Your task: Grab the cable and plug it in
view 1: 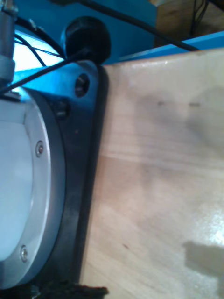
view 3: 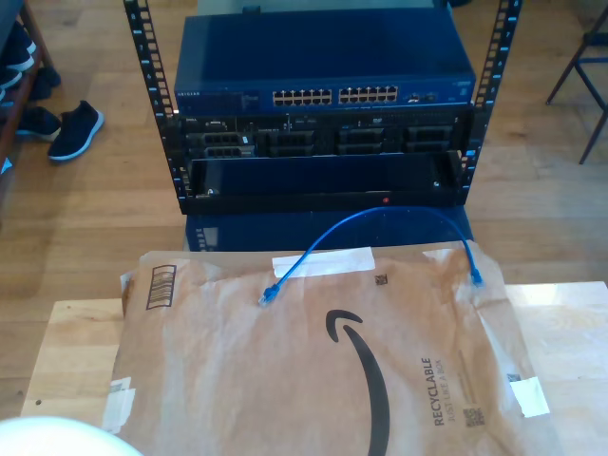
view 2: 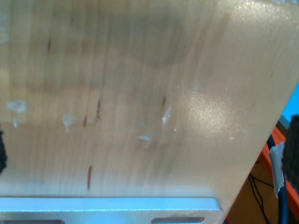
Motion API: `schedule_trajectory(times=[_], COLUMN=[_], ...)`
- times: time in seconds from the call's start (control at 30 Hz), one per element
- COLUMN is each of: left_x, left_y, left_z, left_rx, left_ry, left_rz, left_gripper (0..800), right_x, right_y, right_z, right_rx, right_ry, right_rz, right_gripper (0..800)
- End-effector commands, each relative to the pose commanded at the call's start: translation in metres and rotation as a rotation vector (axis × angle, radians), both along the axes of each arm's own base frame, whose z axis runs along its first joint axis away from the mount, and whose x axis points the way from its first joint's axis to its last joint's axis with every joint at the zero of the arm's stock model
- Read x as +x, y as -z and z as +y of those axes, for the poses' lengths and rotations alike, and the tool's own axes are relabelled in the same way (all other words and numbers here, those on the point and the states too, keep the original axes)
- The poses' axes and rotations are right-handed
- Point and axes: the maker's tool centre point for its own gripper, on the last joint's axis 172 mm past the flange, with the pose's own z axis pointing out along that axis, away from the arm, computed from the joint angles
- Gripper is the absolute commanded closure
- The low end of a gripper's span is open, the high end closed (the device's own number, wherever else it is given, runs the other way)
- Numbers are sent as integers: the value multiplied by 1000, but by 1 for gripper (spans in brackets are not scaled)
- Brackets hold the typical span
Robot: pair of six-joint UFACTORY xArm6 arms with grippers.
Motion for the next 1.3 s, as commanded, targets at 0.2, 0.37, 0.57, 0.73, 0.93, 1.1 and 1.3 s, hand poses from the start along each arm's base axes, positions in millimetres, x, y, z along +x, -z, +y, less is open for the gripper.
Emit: schedule_trajectory(times=[0.2, 0.37, 0.57, 0.73, 0.93, 1.1, 1.3], left_x=[0, 0, 0, -1, -1, -1, -3], left_y=[0, 0, 0, 0, 0, 0, -10], left_z=[0, 0, 0, -2, -1, -1, 10], left_rx=[0, 0, 0, -11, -11, -11, 1], left_ry=[0, 0, 0, 10, 9, 9, 5], left_rz=[0, 0, 0, 1, 0, 0, 7], left_gripper=[0, 0, 0, 0, 0, 0, 0], right_x=[0, 0, 0, 0, 1, 7, 7], right_y=[0, 0, 0, 0, 1, 6, -4], right_z=[0, 0, 0, 0, -1, -7, -15], right_rx=[0, -1, 0, 0, -6, -58, -83], right_ry=[0, 0, 0, 0, -2, -7, -3], right_rz=[0, -1, 0, 0, -5, -30, -28], right_gripper=[3, 3, 3, 3, 3, 3, 4])
